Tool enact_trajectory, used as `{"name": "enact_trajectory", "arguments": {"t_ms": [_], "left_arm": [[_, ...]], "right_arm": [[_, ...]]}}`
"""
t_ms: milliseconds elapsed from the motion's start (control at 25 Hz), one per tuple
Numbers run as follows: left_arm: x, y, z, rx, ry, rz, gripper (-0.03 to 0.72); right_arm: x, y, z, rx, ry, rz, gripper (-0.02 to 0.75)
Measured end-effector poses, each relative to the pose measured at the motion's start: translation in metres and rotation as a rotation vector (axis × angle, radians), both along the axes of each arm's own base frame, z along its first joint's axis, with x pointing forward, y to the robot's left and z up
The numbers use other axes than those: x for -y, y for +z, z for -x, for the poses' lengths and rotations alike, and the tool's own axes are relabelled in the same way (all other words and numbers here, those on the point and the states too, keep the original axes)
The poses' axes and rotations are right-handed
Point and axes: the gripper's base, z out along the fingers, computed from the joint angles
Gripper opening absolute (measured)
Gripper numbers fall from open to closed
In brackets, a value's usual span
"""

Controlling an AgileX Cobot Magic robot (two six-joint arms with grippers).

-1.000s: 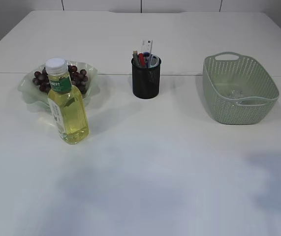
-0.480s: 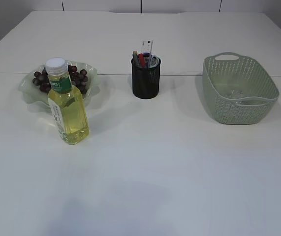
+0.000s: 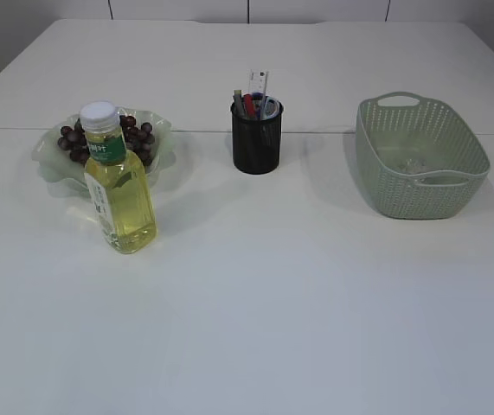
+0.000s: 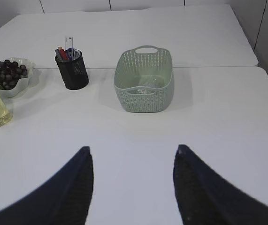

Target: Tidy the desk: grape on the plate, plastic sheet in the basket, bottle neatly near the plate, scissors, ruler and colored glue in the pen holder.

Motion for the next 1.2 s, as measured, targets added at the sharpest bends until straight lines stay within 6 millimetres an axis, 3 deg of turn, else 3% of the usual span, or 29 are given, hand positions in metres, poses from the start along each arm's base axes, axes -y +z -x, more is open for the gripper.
{"name": "enact_trajectory", "arguments": {"t_ms": [200,440,800,1200], "left_arm": [[-0.003,-0.004,0.029,0.116,0.021,-0.016,0.487],[0.000,-0.012,0.043,0.172,-0.010,0.015,0.486],[0.004,-0.048,0.022,0.034,-0.036,0.039,0.486],[0.005,-0.077,0.001,-0.031,-0.033,0.043,0.486]], "right_arm": [[0.001,-0.021,0.003,-0.007,0.000,0.003,0.440],[-0.002,-0.043,-0.012,-0.092,0.010,0.040,0.459],[-0.006,-0.083,-0.036,-0.242,0.044,0.127,0.480],[-0.008,-0.091,-0.048,-0.191,0.048,0.125,0.481]]}}
